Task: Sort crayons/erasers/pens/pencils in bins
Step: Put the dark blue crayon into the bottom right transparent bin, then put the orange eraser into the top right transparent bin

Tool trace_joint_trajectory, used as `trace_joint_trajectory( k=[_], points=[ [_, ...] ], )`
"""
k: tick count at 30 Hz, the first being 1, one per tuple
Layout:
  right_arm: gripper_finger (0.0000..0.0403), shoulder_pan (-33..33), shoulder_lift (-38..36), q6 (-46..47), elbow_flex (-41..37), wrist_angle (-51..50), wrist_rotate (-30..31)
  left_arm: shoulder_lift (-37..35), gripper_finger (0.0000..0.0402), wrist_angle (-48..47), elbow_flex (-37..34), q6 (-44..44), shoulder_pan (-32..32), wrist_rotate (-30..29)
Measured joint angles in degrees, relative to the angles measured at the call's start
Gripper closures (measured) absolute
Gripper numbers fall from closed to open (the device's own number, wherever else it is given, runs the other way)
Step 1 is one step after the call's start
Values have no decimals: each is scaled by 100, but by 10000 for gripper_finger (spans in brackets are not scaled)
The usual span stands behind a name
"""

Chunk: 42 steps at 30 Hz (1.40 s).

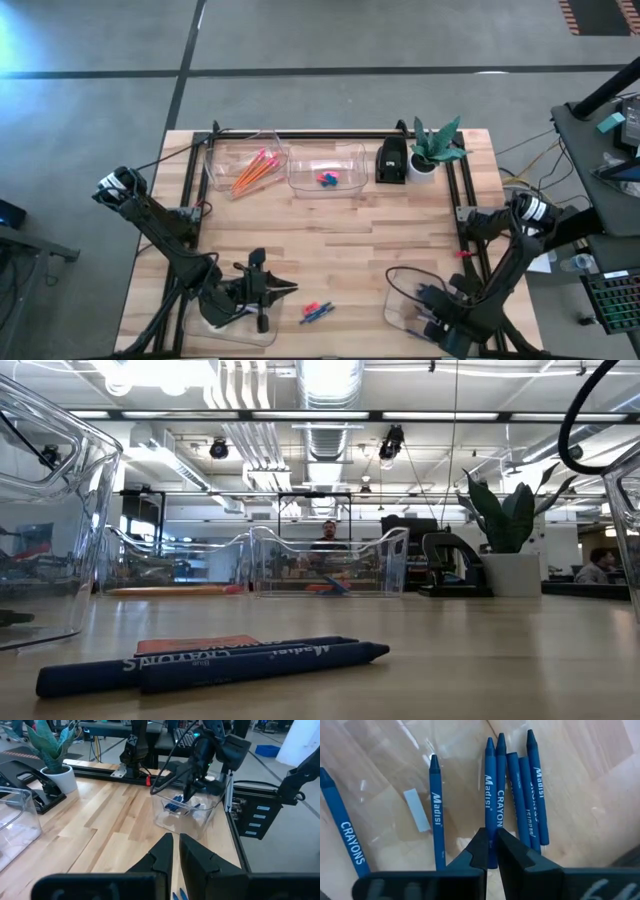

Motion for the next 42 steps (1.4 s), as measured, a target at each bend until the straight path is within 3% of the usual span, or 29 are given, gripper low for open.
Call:
trace_joint_trajectory(
  k=[9, 19, 27, 30, 37, 42],
  points=[
    [373, -2, 143, -1, -25, 41, 2, 0, 384, -2, -2, 0, 0, 1],
    [304, -2, 86, -167, 47, 5, -64, 0, 384, -4, -4, 0, 0, 2],
    [268, -17, -505, -761, 587, -621, -426, 1, 384, -2, -7, 237, 10, 0],
    [267, -15, -776, -774, 807, -790, 26, 123, 384, 61, -7, 470, 54, -1],
    [270, -17, -1214, -1590, 1067, -769, 1932, 574, 384, 489, 30, 649, 188, 101],
    [270, -36, -1345, -2168, 1086, -747, 2513, 902, 384, 545, 171, 634, 403, 407]
  ],
)
